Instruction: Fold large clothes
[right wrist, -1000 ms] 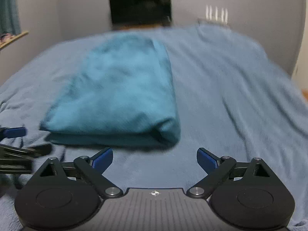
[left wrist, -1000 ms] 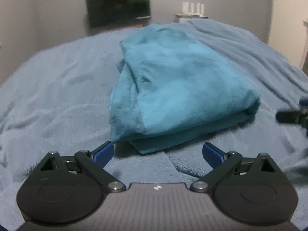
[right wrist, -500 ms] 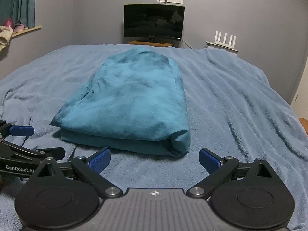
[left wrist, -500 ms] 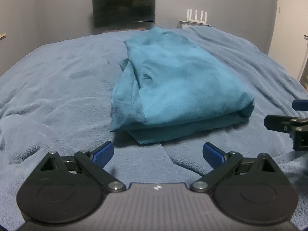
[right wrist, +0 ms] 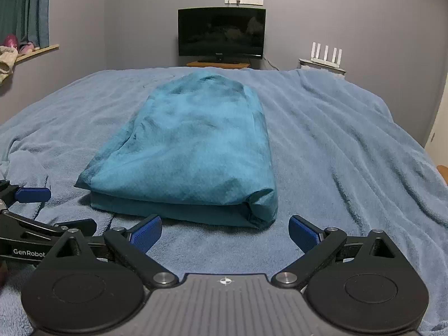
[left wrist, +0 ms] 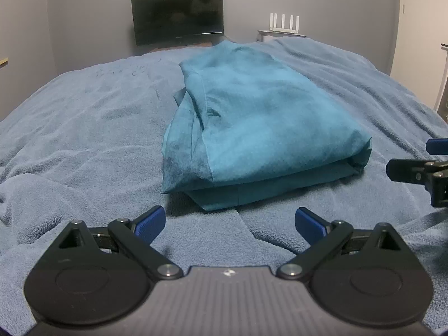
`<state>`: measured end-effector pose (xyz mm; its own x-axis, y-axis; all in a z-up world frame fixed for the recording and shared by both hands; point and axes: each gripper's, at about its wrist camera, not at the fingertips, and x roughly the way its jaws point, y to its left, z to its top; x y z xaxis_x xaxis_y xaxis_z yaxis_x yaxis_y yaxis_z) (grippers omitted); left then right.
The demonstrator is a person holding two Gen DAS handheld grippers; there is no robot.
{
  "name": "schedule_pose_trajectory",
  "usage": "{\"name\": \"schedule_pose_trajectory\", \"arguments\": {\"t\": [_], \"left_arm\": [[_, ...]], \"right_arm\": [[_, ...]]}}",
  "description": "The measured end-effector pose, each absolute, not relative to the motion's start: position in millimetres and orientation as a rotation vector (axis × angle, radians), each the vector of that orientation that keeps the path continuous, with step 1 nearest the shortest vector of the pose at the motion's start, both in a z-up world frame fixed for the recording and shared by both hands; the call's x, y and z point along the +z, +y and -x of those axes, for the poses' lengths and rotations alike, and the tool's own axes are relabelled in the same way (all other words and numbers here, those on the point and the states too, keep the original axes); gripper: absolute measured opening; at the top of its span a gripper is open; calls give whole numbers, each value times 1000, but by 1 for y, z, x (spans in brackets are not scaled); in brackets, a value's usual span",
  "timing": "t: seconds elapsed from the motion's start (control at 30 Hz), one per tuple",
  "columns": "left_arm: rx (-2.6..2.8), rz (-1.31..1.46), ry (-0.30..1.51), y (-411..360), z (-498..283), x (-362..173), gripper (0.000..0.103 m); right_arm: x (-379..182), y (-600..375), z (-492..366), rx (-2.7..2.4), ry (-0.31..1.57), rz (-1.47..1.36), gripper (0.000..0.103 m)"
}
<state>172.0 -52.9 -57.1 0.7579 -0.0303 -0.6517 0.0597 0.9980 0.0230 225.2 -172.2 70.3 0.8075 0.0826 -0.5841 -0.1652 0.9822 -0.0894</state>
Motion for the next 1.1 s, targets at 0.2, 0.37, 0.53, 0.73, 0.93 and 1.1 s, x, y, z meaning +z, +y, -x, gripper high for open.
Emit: {"name": "schedule_pose_trajectory", "arguments": {"t": [0.2, 0.37, 0.53, 0.73, 0.93, 1.1], "left_arm": [[-49, -47, 709, -53, -172, -57, 100], [-49, -52, 711, -54, -172, -57, 100], [-49, -54, 712, -54, -172, -58, 100], [-49, -54, 713, -54, -172, -58, 100], [-49, -54, 713, -55, -173, -58, 100], [-48, -55, 713, -55, -173, -58, 100]], "right_arm": [[70, -172, -225, 132, 617, 139, 99], [70, -172, -225, 132, 617, 140, 99], [70, -172, -224, 130, 617, 141, 99], [70, -172, -224, 130, 617, 141, 99], [70, -171, -224, 129, 617, 141, 99], [70, -171, -224, 129, 617, 142, 99]]}}
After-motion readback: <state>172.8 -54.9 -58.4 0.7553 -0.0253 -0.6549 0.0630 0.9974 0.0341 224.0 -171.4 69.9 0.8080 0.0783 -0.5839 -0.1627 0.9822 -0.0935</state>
